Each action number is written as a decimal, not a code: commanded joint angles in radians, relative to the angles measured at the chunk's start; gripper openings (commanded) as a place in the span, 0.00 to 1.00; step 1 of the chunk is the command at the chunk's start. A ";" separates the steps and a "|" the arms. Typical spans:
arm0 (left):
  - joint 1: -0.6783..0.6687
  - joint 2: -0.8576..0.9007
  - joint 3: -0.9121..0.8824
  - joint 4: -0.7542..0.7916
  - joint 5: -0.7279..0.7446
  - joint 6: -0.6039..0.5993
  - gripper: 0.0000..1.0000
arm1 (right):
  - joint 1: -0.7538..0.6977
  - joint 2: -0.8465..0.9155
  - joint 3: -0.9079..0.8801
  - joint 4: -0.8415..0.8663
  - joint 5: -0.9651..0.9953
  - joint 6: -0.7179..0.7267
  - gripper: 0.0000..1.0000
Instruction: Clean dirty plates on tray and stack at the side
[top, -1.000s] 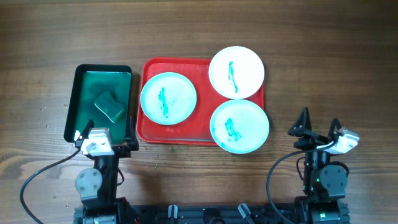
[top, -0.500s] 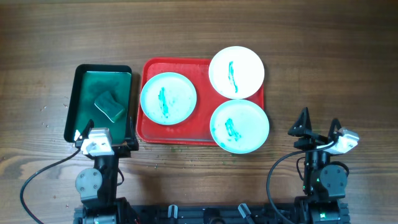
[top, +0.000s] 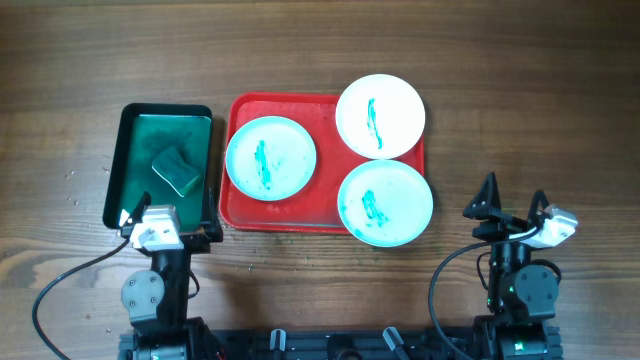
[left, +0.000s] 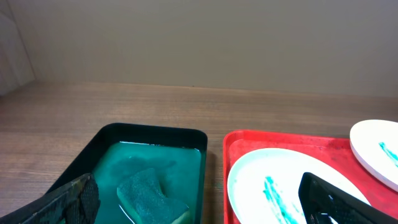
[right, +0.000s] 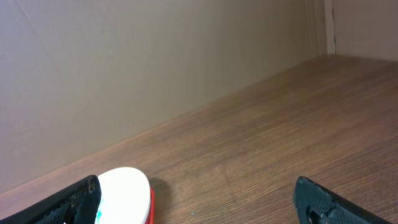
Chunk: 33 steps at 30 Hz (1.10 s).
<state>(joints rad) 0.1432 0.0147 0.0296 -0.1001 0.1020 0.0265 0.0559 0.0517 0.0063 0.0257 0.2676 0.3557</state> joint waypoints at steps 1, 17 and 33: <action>-0.004 -0.008 -0.011 0.006 -0.007 0.022 1.00 | -0.003 0.006 0.000 0.003 0.017 0.013 1.00; -0.004 -0.008 -0.011 0.006 -0.010 0.022 1.00 | -0.003 0.006 0.000 0.003 0.016 0.093 1.00; -0.003 0.032 0.018 0.087 0.054 -0.069 1.00 | -0.003 0.016 0.000 0.084 -0.132 0.512 1.00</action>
<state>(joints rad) 0.1432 0.0158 0.0235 0.0303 0.1406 -0.0246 0.0559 0.0578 0.0063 0.0463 0.2657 0.9234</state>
